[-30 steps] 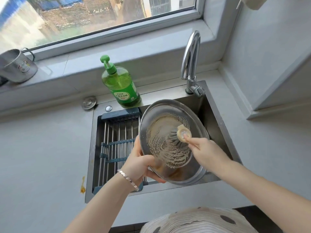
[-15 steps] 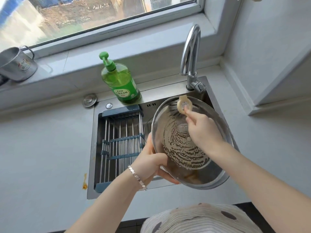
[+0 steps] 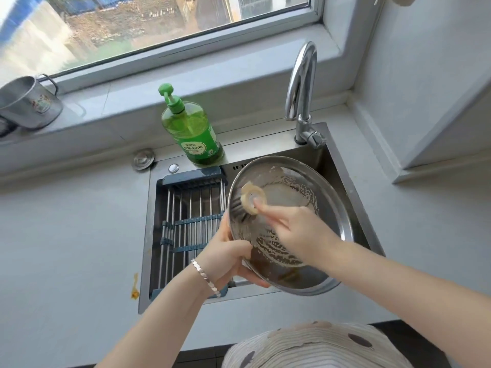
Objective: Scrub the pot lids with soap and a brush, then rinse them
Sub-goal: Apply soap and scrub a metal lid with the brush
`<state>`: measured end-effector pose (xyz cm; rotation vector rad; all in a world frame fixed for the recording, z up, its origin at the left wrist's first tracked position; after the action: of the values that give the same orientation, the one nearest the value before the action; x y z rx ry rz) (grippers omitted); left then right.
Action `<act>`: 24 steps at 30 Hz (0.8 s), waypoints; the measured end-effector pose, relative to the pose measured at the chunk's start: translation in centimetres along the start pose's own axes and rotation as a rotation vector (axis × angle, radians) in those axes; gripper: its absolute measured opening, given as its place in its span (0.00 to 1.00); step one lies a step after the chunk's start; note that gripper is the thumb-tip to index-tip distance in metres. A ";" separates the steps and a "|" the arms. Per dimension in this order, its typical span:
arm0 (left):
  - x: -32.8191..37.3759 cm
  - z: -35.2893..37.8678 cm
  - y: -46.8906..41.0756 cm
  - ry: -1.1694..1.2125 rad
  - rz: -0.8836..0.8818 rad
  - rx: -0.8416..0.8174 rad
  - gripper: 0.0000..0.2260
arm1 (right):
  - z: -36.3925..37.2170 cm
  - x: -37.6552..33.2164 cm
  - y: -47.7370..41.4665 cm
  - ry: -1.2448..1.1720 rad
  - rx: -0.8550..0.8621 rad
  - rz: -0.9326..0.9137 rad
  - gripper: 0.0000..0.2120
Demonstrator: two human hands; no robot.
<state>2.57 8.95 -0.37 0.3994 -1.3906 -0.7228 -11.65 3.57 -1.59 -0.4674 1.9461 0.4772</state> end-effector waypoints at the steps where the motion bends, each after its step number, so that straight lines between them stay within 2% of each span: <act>1: 0.1 -0.4 0.1 -0.004 0.002 0.017 0.36 | 1.2 -0.6 1.6 -0.028 -0.084 -0.049 0.21; 3: 0.2 -1.1 0.3 -0.042 0.006 0.035 0.38 | 1.7 -0.5 2.9 -0.011 -0.156 -0.085 0.21; 6: 0.0 -0.6 0.7 -0.142 -0.006 -0.024 0.39 | -0.8 1.2 0.4 -0.027 0.010 0.001 0.19; 8: 0.1 0.0 0.6 -0.101 -0.009 -0.050 0.38 | -1.1 1.2 -0.1 -0.021 0.074 -0.043 0.21; 11: 0.5 -1.0 0.6 -0.035 0.041 0.014 0.38 | 1.4 0.6 2.8 -0.018 -0.123 -0.191 0.23; 14: 1.3 -2.7 1.0 -0.045 0.105 0.105 0.39 | 1.4 2.8 5.6 0.170 -0.265 -0.149 0.23; 16: 1.4 -2.8 1.0 -0.086 0.105 0.133 0.39 | 0.4 3.7 5.2 0.243 -0.271 -0.104 0.23; 20: 1.1 -1.4 0.4 -0.066 0.095 0.122 0.36 | 0.8 1.4 2.7 0.085 -0.151 -0.185 0.26; 22: 1.1 -2.1 0.4 -0.016 0.108 0.146 0.38 | 1.3 1.0 3.2 0.094 -0.212 -0.210 0.26; 24: 1.4 -3.3 0.9 0.019 0.131 0.181 0.39 | 0.7 2.1 4.3 0.191 -0.286 -0.149 0.24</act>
<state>5.97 8.17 0.66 0.4512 -1.4554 -0.4864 -14.20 7.35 -3.26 -0.8623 2.0134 0.6367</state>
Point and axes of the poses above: each hand's wrist, its own y-axis away from the middle knuckle, its own z-axis out of the palm, x = y × z, the point moved 3 cm from there along -y, towards the middle knuckle, and after that the axes turned 9 degrees about -y, right-handed, at the moved point
